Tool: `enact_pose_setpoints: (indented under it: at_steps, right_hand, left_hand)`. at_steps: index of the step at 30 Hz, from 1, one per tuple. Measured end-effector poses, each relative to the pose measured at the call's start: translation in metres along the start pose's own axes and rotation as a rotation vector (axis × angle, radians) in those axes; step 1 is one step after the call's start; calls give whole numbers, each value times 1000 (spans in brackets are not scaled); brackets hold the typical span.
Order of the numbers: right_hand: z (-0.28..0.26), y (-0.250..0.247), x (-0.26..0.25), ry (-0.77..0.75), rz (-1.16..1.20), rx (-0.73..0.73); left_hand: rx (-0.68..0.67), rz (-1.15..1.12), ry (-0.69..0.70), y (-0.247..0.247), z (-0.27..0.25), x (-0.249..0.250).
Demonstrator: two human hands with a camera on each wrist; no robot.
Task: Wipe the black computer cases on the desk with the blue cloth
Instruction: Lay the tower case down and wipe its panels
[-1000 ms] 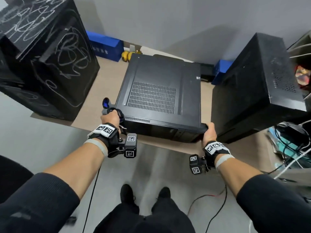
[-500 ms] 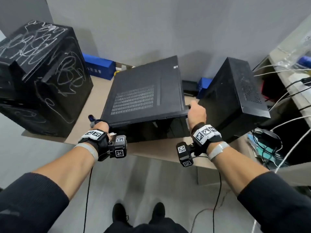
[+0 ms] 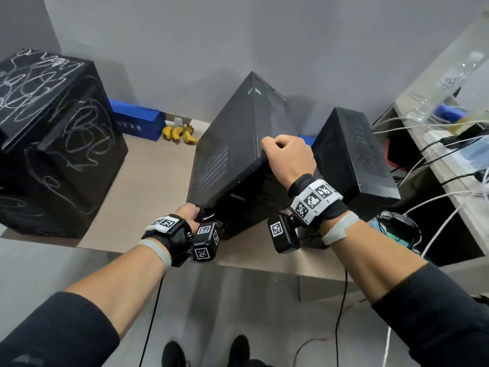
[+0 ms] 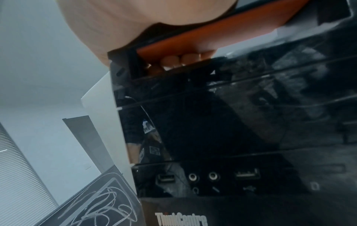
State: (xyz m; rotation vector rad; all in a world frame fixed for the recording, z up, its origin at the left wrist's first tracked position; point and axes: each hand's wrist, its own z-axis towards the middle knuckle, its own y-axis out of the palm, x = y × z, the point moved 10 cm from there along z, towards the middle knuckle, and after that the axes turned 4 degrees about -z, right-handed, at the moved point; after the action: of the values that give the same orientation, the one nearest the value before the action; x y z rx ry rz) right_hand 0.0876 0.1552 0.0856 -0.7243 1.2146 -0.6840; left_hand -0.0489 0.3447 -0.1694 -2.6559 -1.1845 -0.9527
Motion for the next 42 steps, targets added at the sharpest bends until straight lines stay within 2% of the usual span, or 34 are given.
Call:
enact_pose_setpoints:
  at_steps: [5,9,14,16,21,26,31,37,39,42]
  right_hand:
    - [12,-7,-10,-103,-89,-19]
    - [15,-4,-12,-178,-137,-29]
    - [22,7,-13,-230,-184,-50]
    - [28,11,-15,-241,-178,-63]
    - [34,24,-25,-305,-212,-123]
    - [31,29,-30,-354,-146,-128]
    - [28,26,-30,-390,-256,-160]
    - [38,7,2,-276,-298,-113]
    - [38,3,19,-212,-248,-114]
    - [36,8,28,-188,-33,-207]
  left_hand:
    - [-89,-82,-187,37,1,-22]
    - [-96,29,-238,65,3,-33]
    - [-79,161,-166,75,13,-22]
    - [-95,184,-102,73,30,-13]
    - [-145,238,-61,72,72,-5]
    - [-109,244,-23,73,11,20]
    - [-61,274,-15,59,-9,31]
    - [-158,237,0,65,-32,46]
    - [-154,203,8,64,-39,51]
    - [-158,166,37,62,-50,60]
